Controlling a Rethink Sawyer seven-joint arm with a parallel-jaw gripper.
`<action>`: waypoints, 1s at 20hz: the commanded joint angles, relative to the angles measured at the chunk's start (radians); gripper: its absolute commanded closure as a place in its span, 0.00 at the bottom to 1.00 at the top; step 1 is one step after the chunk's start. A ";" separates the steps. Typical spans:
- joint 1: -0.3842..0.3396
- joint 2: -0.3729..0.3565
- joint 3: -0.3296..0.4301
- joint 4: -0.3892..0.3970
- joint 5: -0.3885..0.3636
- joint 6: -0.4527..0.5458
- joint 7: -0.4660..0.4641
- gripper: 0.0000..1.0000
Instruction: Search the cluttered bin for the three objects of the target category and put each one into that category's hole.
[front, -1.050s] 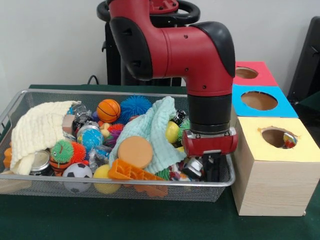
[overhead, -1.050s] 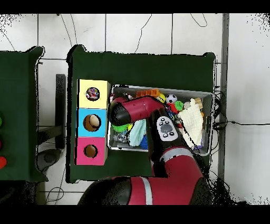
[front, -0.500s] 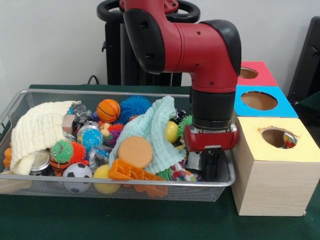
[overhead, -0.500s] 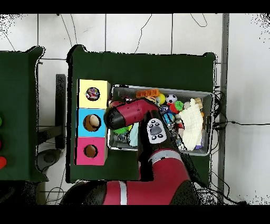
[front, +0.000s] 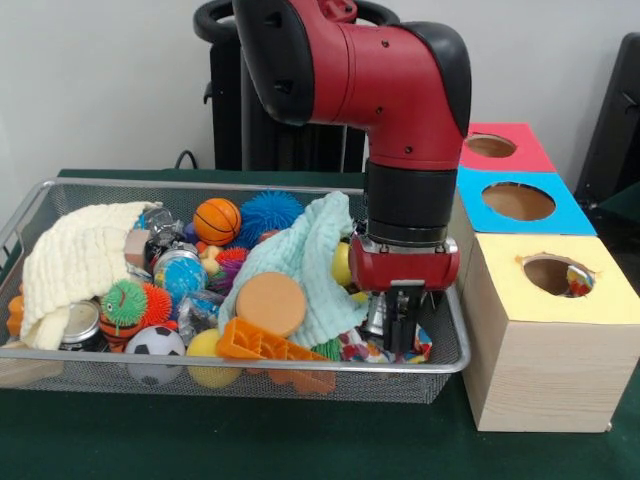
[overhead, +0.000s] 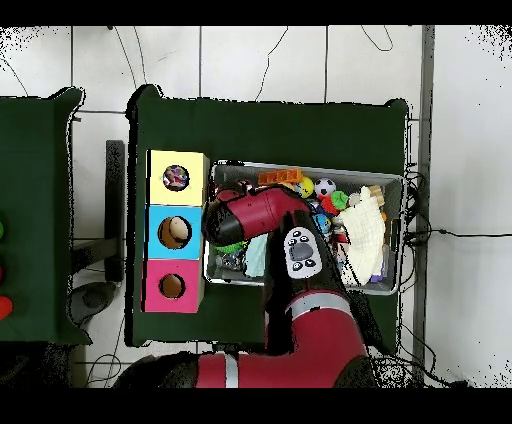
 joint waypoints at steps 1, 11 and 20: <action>-0.062 -0.071 0.009 0.122 0.011 0.155 -0.002 1.00; -0.053 -0.047 -0.005 0.106 -0.008 0.120 0.034 0.00; -0.037 -0.037 -0.026 0.093 0.001 0.096 0.064 0.00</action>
